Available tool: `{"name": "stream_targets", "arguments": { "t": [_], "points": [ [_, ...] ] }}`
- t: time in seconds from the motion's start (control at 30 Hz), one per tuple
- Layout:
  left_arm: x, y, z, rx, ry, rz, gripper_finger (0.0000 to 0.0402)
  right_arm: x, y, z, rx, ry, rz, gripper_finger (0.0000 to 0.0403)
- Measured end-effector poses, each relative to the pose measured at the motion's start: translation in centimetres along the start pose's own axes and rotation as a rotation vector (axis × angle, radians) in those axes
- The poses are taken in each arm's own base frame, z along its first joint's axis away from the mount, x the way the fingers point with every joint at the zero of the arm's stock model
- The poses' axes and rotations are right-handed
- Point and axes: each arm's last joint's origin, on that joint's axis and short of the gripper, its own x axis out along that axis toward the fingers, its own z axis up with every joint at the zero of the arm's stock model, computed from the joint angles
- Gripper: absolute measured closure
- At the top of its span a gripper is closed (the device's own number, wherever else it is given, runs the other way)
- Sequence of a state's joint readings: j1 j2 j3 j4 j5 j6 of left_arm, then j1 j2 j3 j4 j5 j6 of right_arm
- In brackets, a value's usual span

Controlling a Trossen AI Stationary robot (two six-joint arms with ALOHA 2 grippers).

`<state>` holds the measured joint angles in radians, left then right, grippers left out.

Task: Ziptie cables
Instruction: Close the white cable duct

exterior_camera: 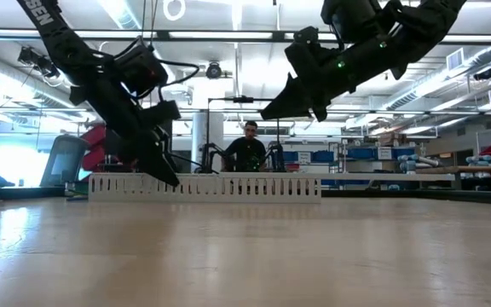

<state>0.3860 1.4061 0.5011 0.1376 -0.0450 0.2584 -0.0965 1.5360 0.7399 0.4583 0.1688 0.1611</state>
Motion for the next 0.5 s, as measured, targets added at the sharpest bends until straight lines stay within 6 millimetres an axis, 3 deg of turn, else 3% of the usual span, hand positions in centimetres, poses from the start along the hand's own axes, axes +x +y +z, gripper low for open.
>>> {"name": "stream_targets", "arguments": {
  "t": [0.13,0.33,0.5],
  "points": [
    [0.0,0.2,-0.1,-0.007,0.002,0.01,0.0048,0.9,-0.5,-0.4,0.02,0.032,-0.007,0.0403],
    [0.1,0.2,-0.1,-0.007,0.004,0.002,0.0051,6.0,-1.0,-0.8,-0.012,0.198,0.098,0.0403],
    [0.1,0.2,0.0,-0.007,-0.001,0.003,0.0051,7.7,-2.3,1.3,-0.025,0.244,0.065,0.0403]
  ]
}}
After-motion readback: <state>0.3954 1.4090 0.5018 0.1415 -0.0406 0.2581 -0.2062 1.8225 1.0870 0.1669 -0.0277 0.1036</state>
